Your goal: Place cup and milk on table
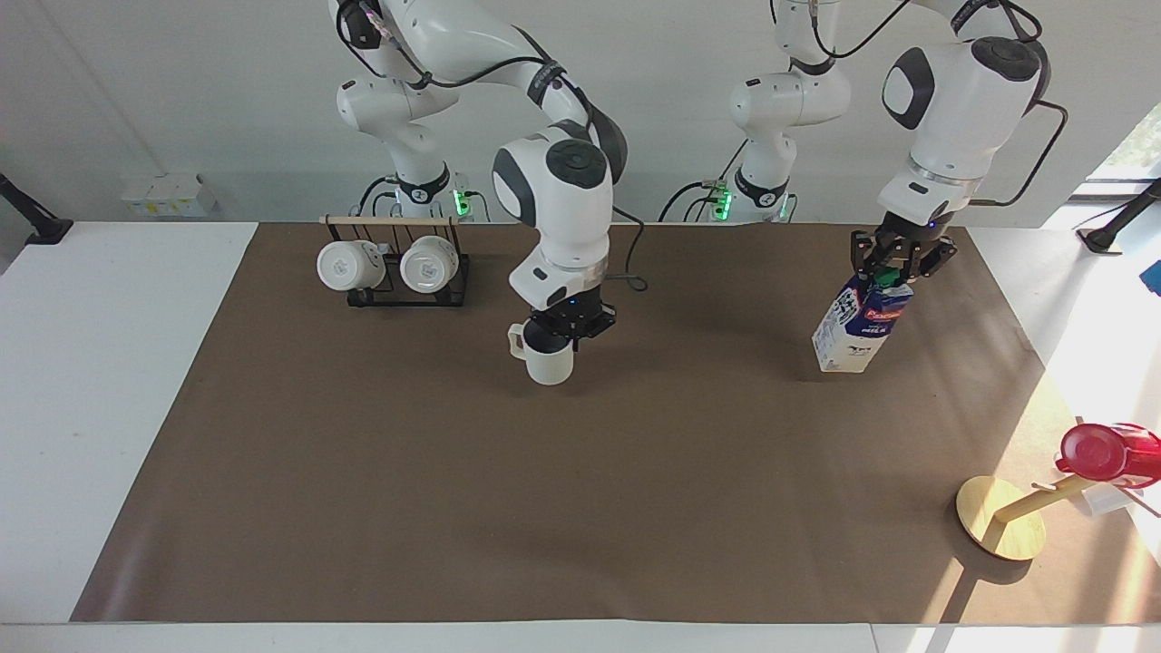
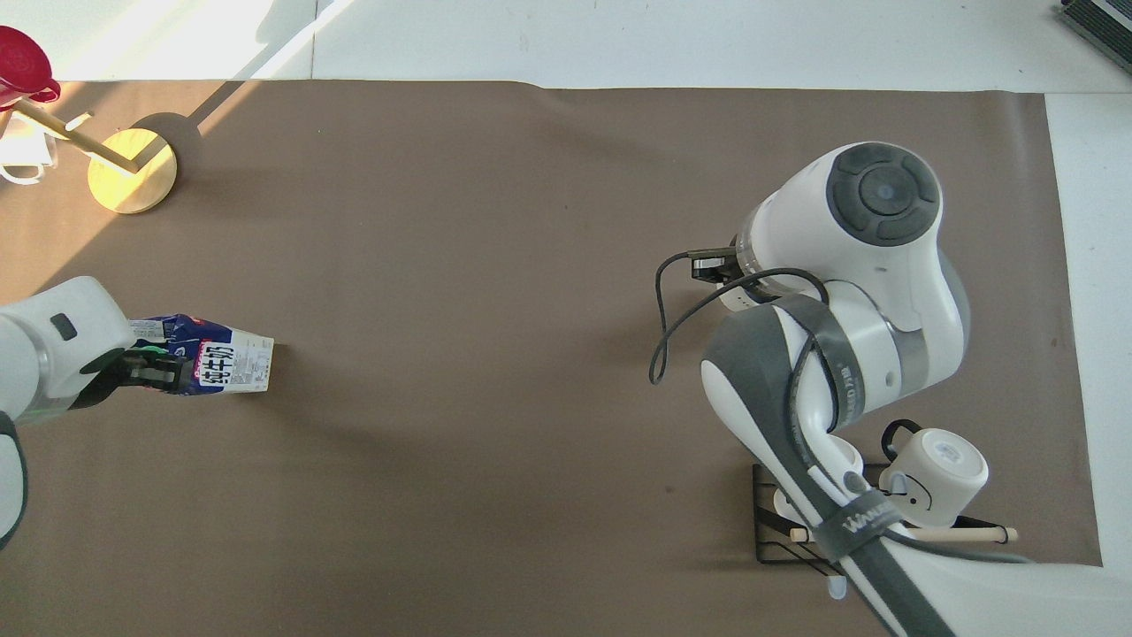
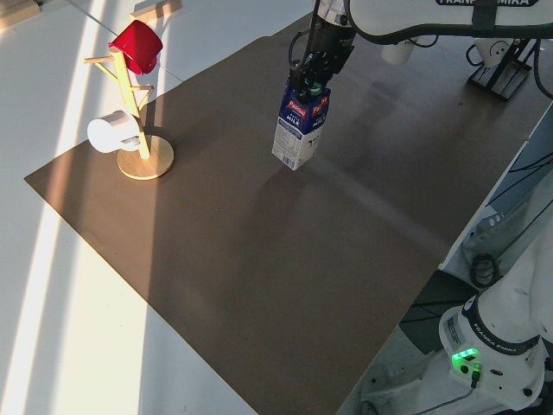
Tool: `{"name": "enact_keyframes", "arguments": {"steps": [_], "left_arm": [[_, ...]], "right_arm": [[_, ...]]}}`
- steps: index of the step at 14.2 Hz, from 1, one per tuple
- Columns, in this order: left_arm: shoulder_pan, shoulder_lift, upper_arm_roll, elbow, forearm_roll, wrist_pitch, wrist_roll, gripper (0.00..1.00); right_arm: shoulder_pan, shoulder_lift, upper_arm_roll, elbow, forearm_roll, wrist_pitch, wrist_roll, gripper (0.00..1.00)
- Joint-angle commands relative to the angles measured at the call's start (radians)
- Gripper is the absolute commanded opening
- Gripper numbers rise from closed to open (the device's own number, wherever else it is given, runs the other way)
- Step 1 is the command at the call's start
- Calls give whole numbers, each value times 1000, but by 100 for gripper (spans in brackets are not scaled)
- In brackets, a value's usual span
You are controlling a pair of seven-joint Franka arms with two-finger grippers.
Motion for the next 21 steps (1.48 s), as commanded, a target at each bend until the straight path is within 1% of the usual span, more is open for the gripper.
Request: {"name": "enact_keyframes", "arguments": {"steps": [1, 2, 4, 8, 9, 10, 11, 12, 14, 17, 19, 21], "left_arm": [[-22, 12, 6, 35, -14, -38, -43, 47], [-21, 12, 6, 35, -14, -38, -43, 47], [-21, 12, 6, 35, -14, -38, -45, 47], [-37, 11, 4, 35, -14, -50, -78, 47], [-39, 11, 4, 35, -14, -50, -93, 47], [-50, 11, 4, 35, -14, -50, -98, 47], [-53, 11, 4, 35, -14, -50, -106, 47], [-54, 11, 4, 35, -14, -50, -115, 47], [-92, 9, 3, 37, -14, -50, -172, 47], [-191, 9, 4, 43, -14, -45, -305, 47], [-229, 12, 4, 49, -13, -29, -363, 47], [-255, 15, 3, 50, -13, -19, -390, 47]], "right_arm": [[42, 83, -2, 95, -27, -24, 66, 0], [59, 105, 0, 115, -27, -27, 86, 0], [77, 125, 0, 115, -29, -16, 96, 0], [79, 126, 3, 106, -64, -3, 94, 0], [79, 126, 3, 106, -60, 2, 96, 20], [79, 126, 1, 106, -67, 1, 96, 69], [79, 125, 1, 106, -69, 1, 97, 100], [80, 125, 1, 106, -67, 1, 97, 100], [70, 116, 3, 109, -55, 2, 96, 100], [30, 53, -2, 103, -46, 4, 97, 100], [-37, -36, 0, 39, -46, -1, 79, 100], [-99, -151, 0, -59, -34, -6, 58, 100]]}}
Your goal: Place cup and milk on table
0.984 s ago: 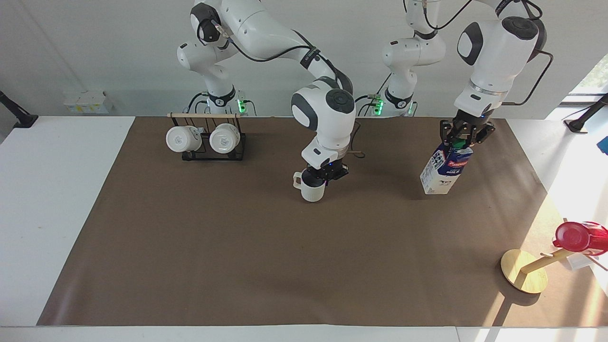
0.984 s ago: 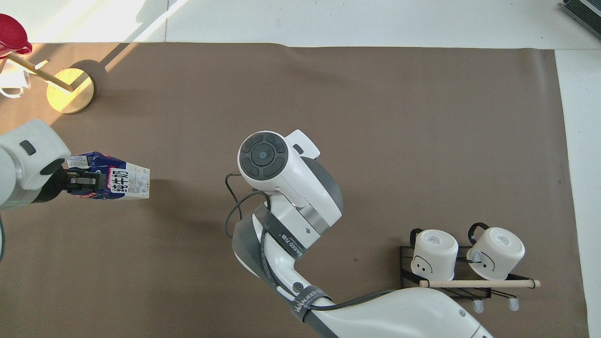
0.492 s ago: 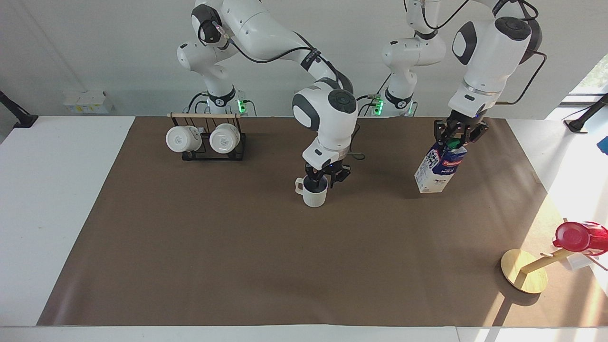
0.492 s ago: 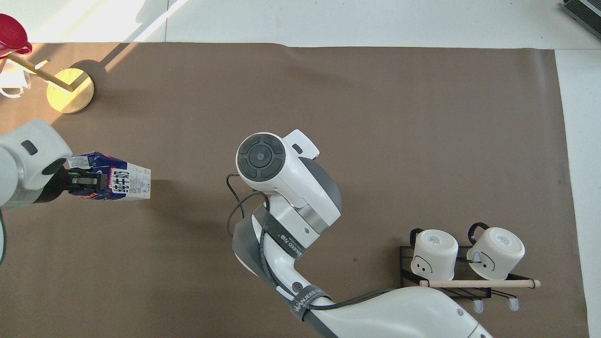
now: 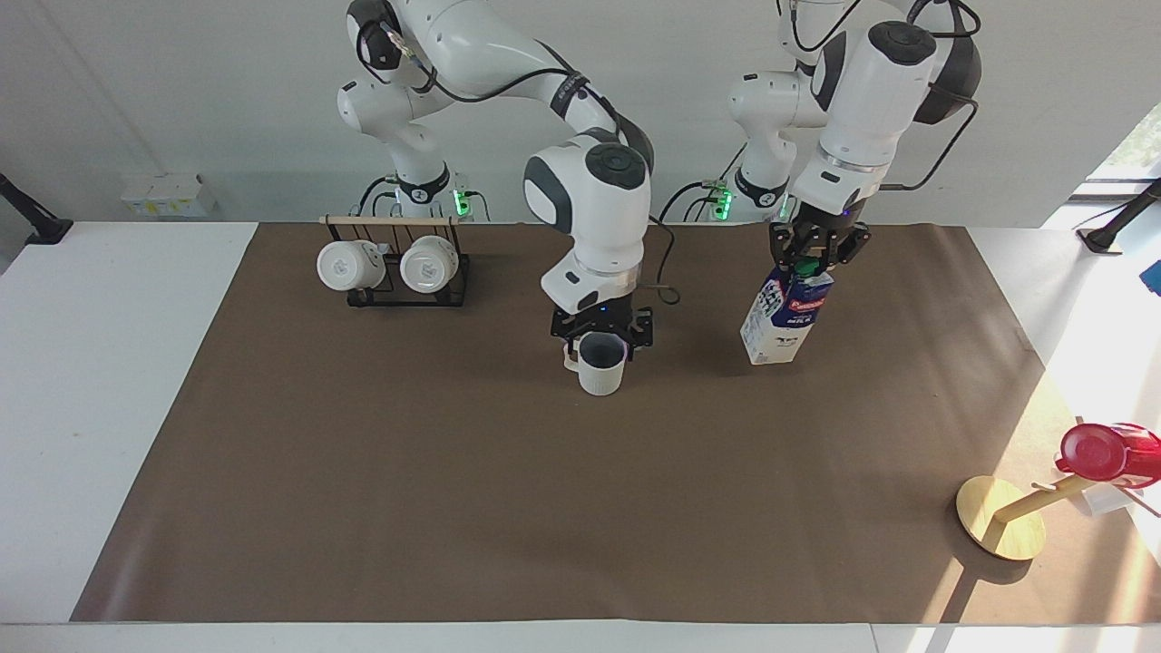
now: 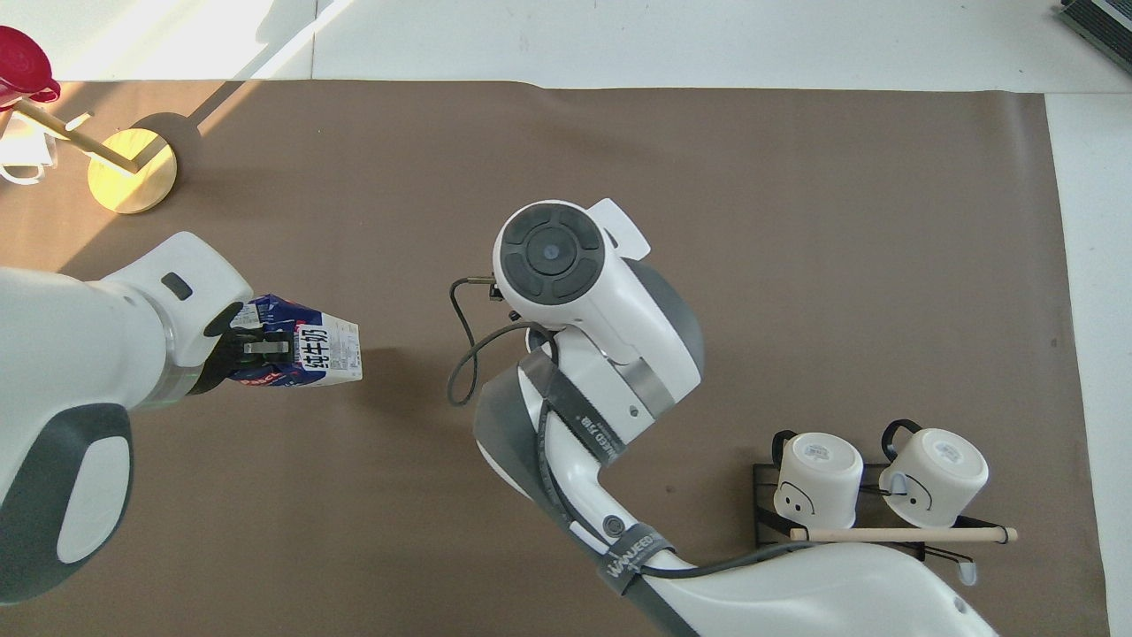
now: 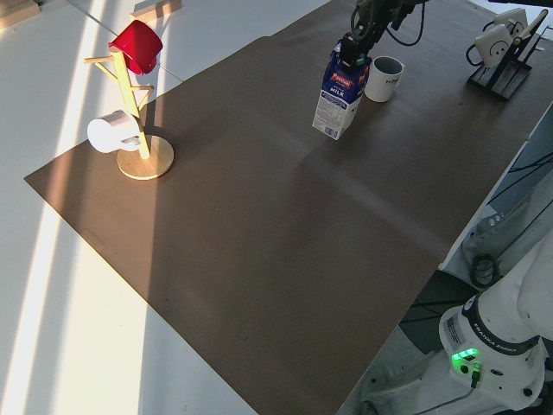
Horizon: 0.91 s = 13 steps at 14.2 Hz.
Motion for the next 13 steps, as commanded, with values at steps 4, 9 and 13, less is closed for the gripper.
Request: {"name": "enact_keyframes", "arguments": {"steps": [4, 9, 13], "left_arm": [[-142, 38, 13, 5, 3, 56, -169, 47], [-222, 88, 13, -34, 69, 128, -242, 47], [-222, 101, 13, -80, 88, 199, -242, 47]], "right_arm": [[-191, -269, 14, -188, 5, -79, -94, 100], [-366, -372, 14, -171, 8, -166, -288, 100], [-461, -386, 6, -59, 71, -309, -450, 100]]}}
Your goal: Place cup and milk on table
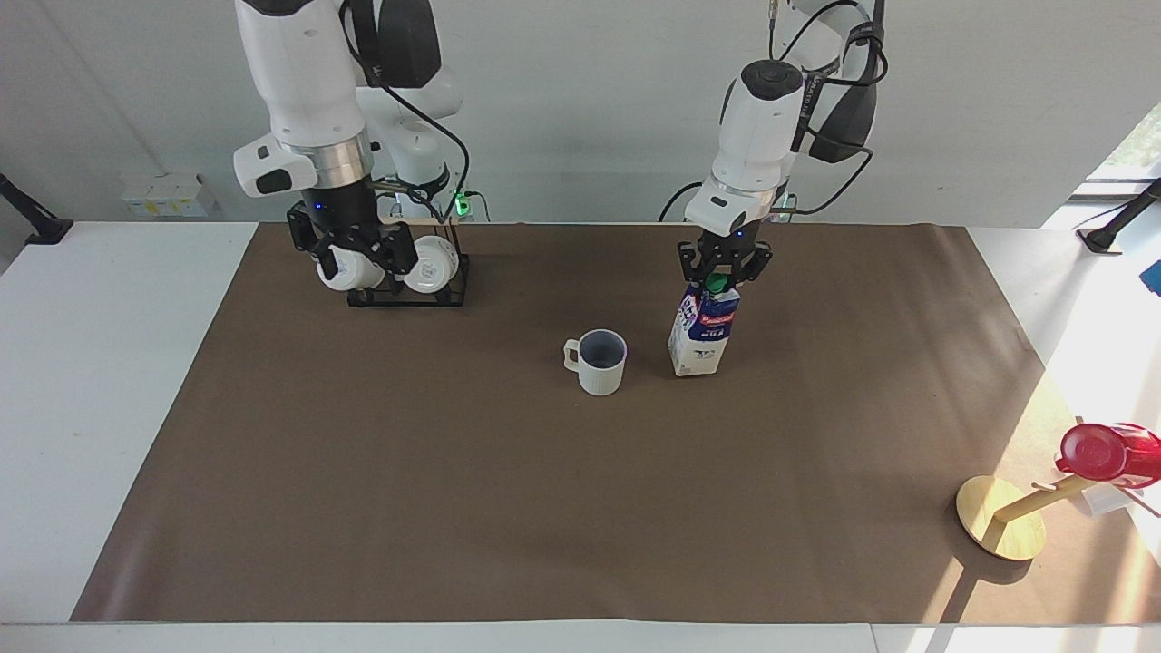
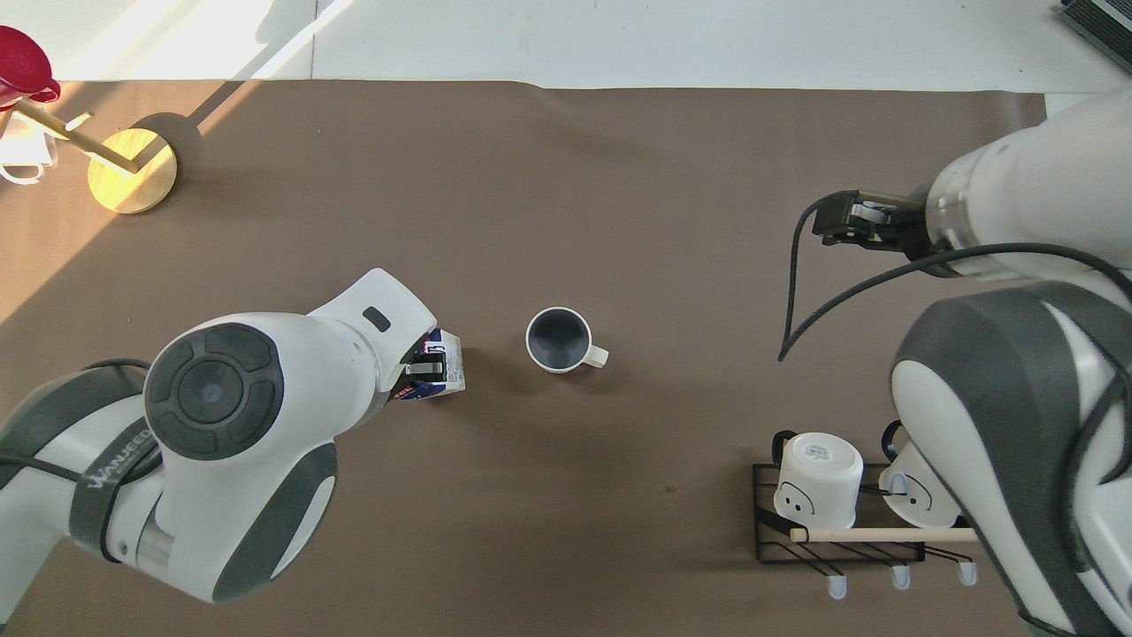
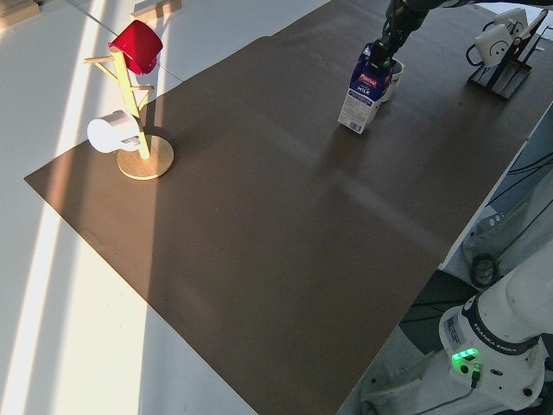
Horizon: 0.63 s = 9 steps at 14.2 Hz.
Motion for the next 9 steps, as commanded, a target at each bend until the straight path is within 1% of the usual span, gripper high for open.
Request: {"name": "enact_keyframes", "arguments": {"steps": [1, 4, 5, 9], "left_arm": [[-15, -3, 13, -24, 32, 35, -17, 47], [-28, 2, 13, -28, 32, 35, -21, 49], [-28, 3, 13, -28, 32, 35, -23, 51], [-28, 11, 13, -25, 32, 39, -23, 52]], "right_arm": [[-57, 0, 9, 54, 33, -61, -101, 100], [-83, 6, 7, 94, 41, -116, -142, 100], [-92, 9, 7, 108, 56, -136, -159, 100], [-94, -5, 7, 93, 67, -160, -168, 100]]}}
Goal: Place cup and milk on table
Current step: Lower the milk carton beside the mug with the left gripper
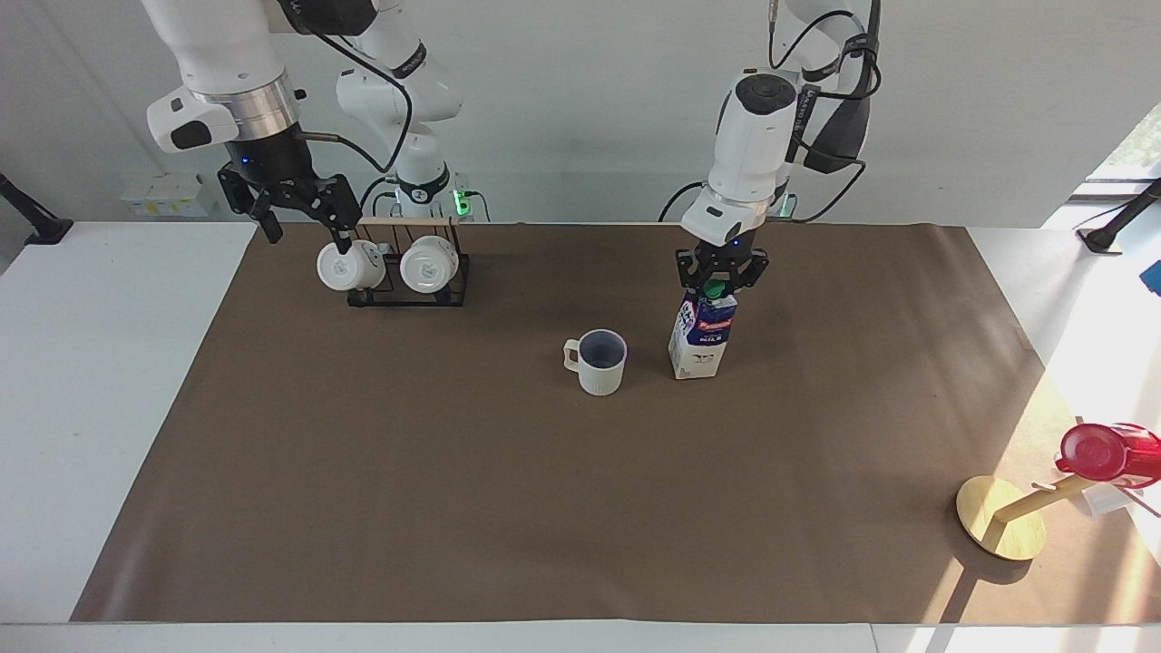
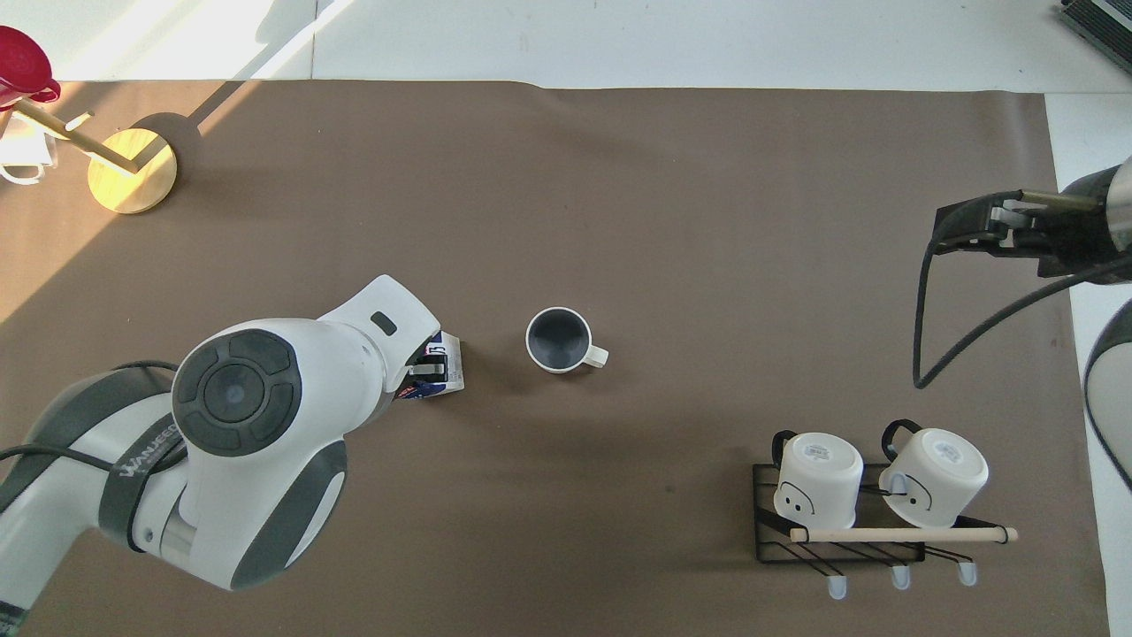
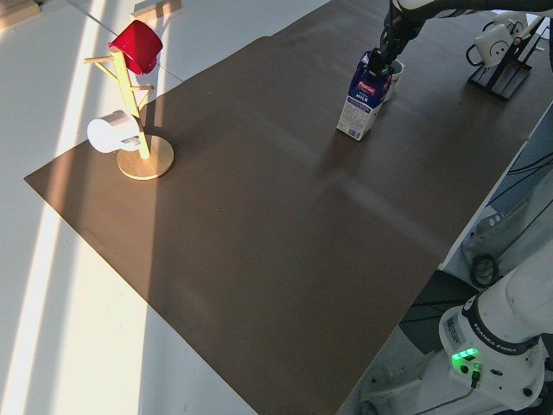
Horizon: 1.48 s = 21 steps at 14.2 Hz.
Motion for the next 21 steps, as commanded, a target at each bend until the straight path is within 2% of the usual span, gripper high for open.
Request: {"name": "enact_keyframes", "arguments": {"steps": [1, 3, 8, 9, 10, 11, 13, 18, 21], "left_arm": [[-25, 3, 15, -10, 27, 26, -23, 52], [-30, 9, 15, -6, 27, 33, -29, 52], [-60, 33, 15, 7, 29, 57, -98, 54], [-60, 33, 15, 7, 29, 57, -97, 67], [-60, 33, 15, 7, 29, 56, -97, 92], [-60, 33, 15, 8, 29, 54, -97, 100], [-59, 32, 15, 42, 29, 11, -92, 100], [-42, 9, 33, 189, 29, -220, -45, 100], [40, -5, 41, 311, 27, -398, 110, 100]], "right_arm": [[-16, -3, 8, 9, 20, -31, -29, 100], [-14, -23, 9, -22, 20, -33, -31, 100], [-14, -23, 11, -20, 22, -28, -82, 100], [-16, -23, 11, -19, 20, -28, -80, 100], [-18, -21, 9, -19, 20, -30, -80, 100], [-19, -21, 8, -19, 20, -30, -80, 100], [-18, -21, 8, -19, 20, -28, -80, 100], [-18, -21, 8, -19, 20, -30, -80, 100], [-18, -21, 8, -19, 20, -30, -80, 100]]}}
